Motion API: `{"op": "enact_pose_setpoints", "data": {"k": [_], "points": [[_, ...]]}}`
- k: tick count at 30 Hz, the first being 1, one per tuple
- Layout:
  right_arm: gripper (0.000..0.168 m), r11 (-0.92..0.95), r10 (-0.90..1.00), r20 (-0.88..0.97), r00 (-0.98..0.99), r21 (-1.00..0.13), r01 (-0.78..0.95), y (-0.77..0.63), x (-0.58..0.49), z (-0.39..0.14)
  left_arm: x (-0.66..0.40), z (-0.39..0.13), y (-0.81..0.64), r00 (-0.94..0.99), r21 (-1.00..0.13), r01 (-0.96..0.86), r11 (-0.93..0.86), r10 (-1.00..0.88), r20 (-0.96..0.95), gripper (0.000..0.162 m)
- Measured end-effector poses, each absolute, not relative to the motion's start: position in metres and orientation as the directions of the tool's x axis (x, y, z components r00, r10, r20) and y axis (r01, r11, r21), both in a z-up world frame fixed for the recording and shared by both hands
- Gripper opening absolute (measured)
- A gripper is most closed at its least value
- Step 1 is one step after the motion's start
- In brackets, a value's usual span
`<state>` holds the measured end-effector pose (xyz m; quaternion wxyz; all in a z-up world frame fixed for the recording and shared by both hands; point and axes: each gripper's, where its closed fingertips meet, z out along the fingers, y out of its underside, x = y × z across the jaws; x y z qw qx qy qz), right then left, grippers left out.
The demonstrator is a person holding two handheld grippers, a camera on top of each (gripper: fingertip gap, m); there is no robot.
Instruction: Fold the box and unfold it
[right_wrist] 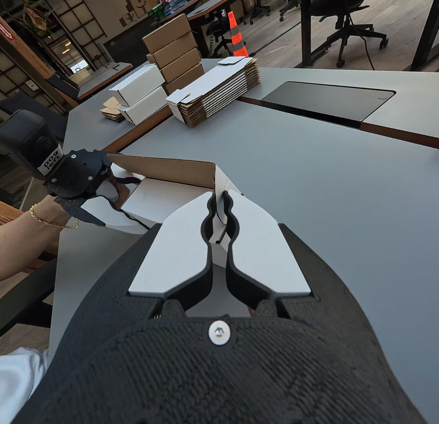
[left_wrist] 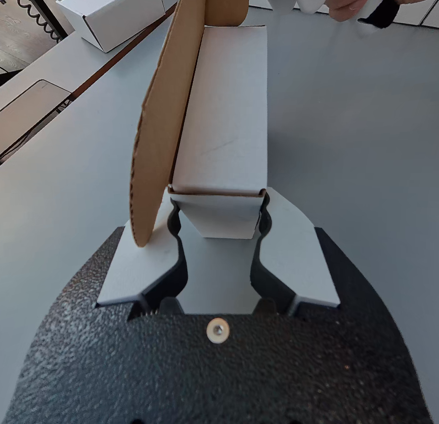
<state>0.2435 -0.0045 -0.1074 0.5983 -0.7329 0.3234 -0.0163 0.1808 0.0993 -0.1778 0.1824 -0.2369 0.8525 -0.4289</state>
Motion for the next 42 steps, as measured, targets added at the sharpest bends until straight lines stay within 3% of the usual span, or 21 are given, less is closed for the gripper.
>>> {"op": "enact_pose_setpoints", "data": {"k": [1,4,10,17,24,34,38,42], "points": [[0.006,-0.077,-0.504,-0.349,0.790,-0.893,-0.444,-0.004,0.244,-0.108,0.181,-0.178,0.099,-0.821,-0.818,-0.249,0.518,-0.562,-0.106,0.065],[0.006,-0.091,-0.544,-0.293,0.786,-0.911,-0.403,-0.004,0.244,-0.109,0.181,-0.178,0.099,-0.818,-0.821,-0.248,0.514,-0.565,-0.107,0.065],[0.006,0.006,-0.510,-0.404,0.760,-0.885,-0.466,0.000,0.240,-0.102,0.179,-0.178,0.101,-0.819,-0.824,-0.267,0.500,-0.568,-0.079,0.065],[0.007,-0.047,-0.528,-0.382,0.758,-0.879,-0.475,0.004,0.242,-0.100,0.179,-0.180,0.103,-0.818,-0.815,-0.296,0.499,-0.573,-0.054,0.065],[0.004,-0.150,-0.587,-0.240,0.773,-0.906,-0.395,-0.002,0.246,-0.116,0.181,-0.180,0.101,-0.811,-0.802,-0.310,0.510,-0.582,-0.057,0.065],[0.002,-0.194,-0.692,-0.114,0.712,-0.921,-0.337,-0.003,0.253,-0.117,0.173,-0.150,0.117,-0.783,-0.915,-0.157,0.373,-0.612,-0.115,0.070],[0.002,-0.210,-0.713,-0.077,0.696,-0.924,-0.318,-0.002,0.255,-0.117,0.163,-0.115,0.133,-0.732,-0.957,-0.047,0.285,-0.662,-0.161,0.045],[0.001,-0.207,-0.725,-0.072,0.685,-0.925,-0.317,-0.001,0.256,-0.117,0.157,-0.108,0.129,-0.730,-0.941,0.021,0.337,-0.639,-0.245,0.025]]}}
